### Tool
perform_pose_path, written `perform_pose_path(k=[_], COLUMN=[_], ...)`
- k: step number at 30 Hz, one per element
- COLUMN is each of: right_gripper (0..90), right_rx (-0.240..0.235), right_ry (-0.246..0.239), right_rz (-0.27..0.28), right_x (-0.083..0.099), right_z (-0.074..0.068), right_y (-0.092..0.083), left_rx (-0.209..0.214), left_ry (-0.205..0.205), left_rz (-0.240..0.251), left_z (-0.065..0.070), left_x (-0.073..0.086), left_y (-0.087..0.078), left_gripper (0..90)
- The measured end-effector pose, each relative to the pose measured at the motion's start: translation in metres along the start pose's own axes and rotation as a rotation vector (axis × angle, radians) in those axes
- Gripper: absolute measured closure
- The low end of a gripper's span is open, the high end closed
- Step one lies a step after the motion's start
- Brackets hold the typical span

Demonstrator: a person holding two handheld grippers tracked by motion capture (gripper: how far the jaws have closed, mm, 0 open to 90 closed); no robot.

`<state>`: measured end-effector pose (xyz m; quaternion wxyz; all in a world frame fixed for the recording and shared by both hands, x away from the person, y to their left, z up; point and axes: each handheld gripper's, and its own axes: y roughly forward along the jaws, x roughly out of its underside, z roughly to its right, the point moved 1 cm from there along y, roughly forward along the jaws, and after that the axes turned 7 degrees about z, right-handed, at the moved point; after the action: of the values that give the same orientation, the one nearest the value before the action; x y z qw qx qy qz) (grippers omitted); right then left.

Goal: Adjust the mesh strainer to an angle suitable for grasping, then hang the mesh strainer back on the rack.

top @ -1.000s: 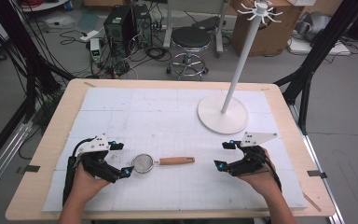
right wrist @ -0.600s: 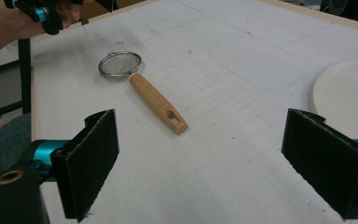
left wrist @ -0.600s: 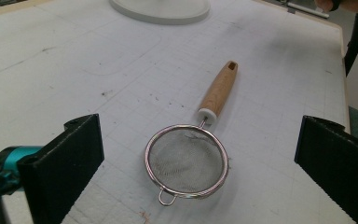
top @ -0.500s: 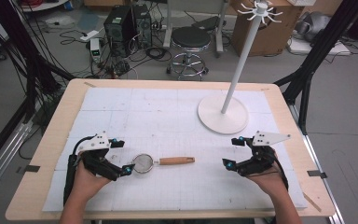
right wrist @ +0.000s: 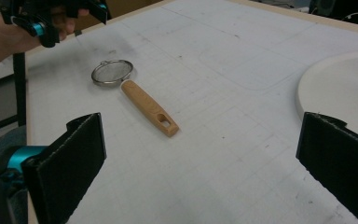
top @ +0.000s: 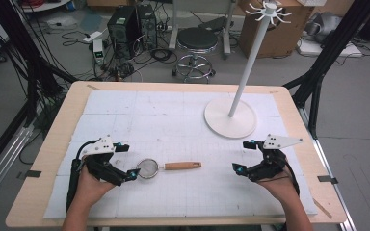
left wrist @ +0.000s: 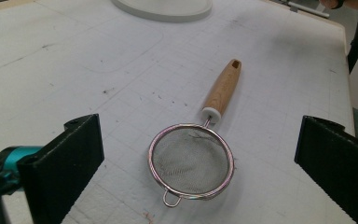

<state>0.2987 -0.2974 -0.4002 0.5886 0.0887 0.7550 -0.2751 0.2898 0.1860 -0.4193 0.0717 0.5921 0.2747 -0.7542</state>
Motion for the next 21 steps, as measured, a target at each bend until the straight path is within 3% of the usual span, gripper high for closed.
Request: perform_pose_path(k=[11, 21], right_gripper=[0.5, 0.6], right_rx=[0.001, 0.035], right_ry=[-0.001, 0.007], right_rz=[-0.006, -0.006], right_x=[0.001, 0.004], right_z=[0.0, 0.007], right_y=[-0.002, -0.009], left_rx=[0.007, 0.027], left_ry=[-0.002, 0.003], left_rz=[-0.002, -0.009], left_z=[-0.001, 0.002], left_x=[0.0, -0.007], left_y=[0.003, 0.016], left_gripper=[1.8, 1.7])
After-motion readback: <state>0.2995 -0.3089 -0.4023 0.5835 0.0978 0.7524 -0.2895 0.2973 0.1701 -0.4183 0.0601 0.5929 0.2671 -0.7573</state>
